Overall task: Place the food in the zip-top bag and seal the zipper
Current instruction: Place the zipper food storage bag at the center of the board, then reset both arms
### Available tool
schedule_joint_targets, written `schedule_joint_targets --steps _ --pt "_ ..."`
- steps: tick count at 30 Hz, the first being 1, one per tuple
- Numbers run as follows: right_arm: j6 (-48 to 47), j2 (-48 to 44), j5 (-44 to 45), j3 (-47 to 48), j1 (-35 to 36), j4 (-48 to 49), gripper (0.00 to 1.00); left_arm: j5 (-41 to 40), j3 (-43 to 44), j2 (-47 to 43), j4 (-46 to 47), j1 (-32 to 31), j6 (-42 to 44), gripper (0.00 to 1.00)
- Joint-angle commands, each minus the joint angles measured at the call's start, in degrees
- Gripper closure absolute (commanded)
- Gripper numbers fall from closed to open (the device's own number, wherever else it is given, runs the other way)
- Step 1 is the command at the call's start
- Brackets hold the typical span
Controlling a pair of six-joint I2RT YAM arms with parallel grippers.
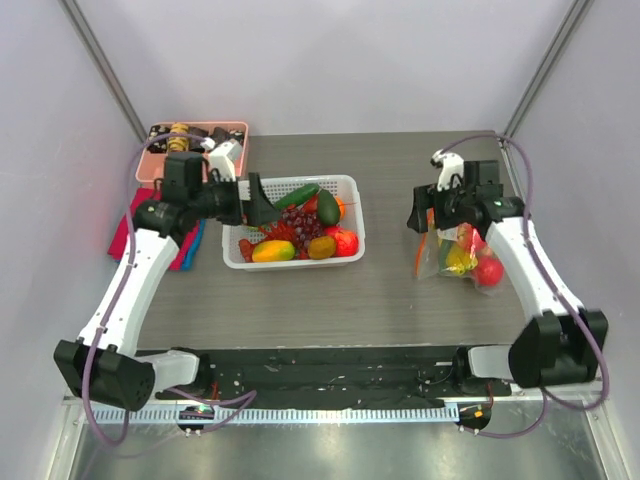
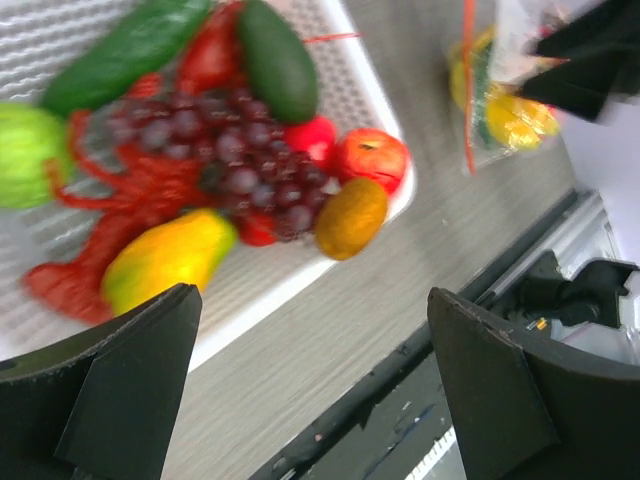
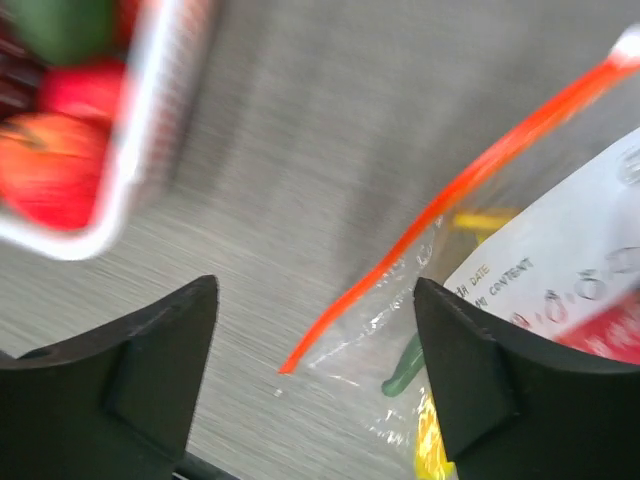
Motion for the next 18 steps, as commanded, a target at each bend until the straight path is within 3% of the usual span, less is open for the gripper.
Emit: schedule_joint_targets --steps 1,5,13,18 --pt "1.97 -11.78 -5.83 4.77 -0.3 -3.36 0.13 1.37 8.9 0.82 -17.25 5.66 7.75 0.0" --pt "2.94 -17.15 -3.9 1.96 -0.3 -5.82 0.12 -10.64 13.58 1.71 -27.14 7.34 13.91 0.0" --pt "0.31 -28.31 -1.53 -4.81 -0.56 -11.36 0.09 -19.9 3.31 -11.46 -25.75 7.78 16.9 0.0" --pt "0.56 -35.34 -1.69 -6.13 -2.23 -12.33 0.07 -23.77 1.45 -16.4 -25.92 7.87 18.93 0.0"
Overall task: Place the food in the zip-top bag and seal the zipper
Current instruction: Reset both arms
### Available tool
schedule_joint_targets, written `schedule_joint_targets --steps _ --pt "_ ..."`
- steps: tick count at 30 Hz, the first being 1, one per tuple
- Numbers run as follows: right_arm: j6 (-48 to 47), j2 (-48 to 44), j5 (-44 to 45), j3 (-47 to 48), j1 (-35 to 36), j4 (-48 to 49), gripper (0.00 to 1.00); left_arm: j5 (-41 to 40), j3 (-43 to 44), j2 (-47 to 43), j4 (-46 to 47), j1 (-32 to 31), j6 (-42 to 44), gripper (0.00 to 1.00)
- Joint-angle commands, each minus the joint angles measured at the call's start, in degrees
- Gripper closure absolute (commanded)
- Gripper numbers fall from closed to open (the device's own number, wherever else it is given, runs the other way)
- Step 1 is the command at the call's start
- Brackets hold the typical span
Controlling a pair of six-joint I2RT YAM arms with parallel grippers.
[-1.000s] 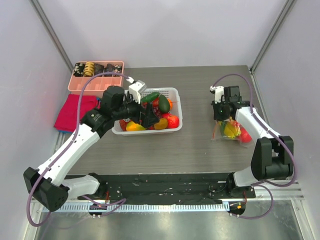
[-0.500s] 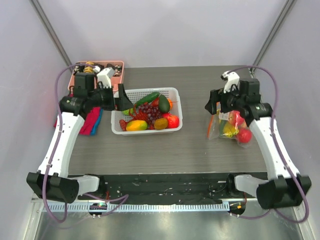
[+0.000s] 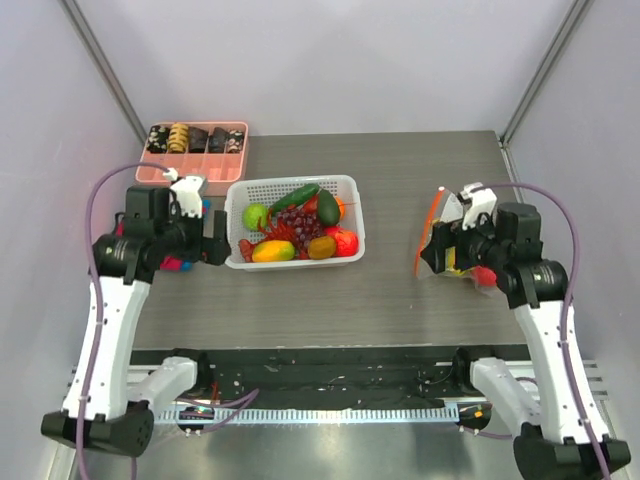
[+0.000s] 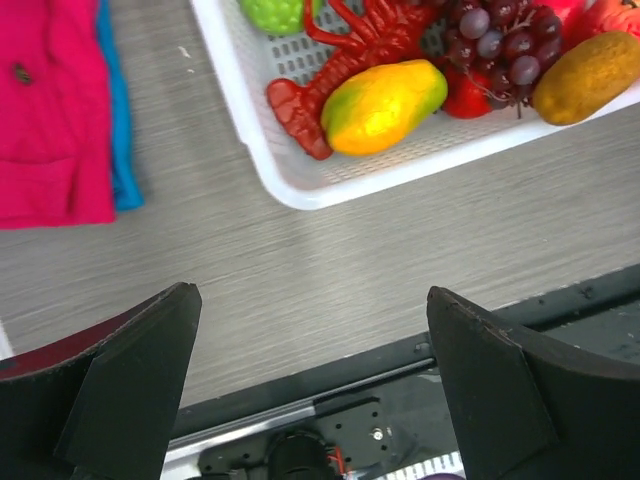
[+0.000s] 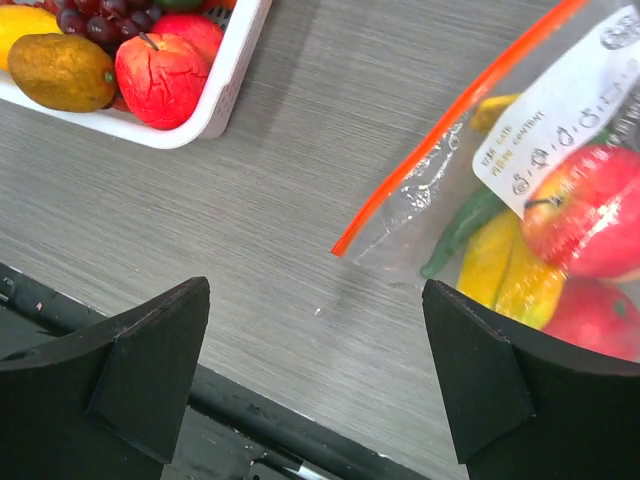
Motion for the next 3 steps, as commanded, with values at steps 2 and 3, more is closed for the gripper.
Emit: schedule_joint_targets --steps 2,3 --pt "0.61 -5.97 -0.43 0.58 -1.79 -0.74 0.07 -5.05 -1.13 -5.7 0.38 0.28 2.82 0.0" --pt "0.79 -6.33 -0.43 0.75 -2.32 -0.75 0.07 -5.13 -1.57 -6.4 0.81 0.2 3.08 0.0"
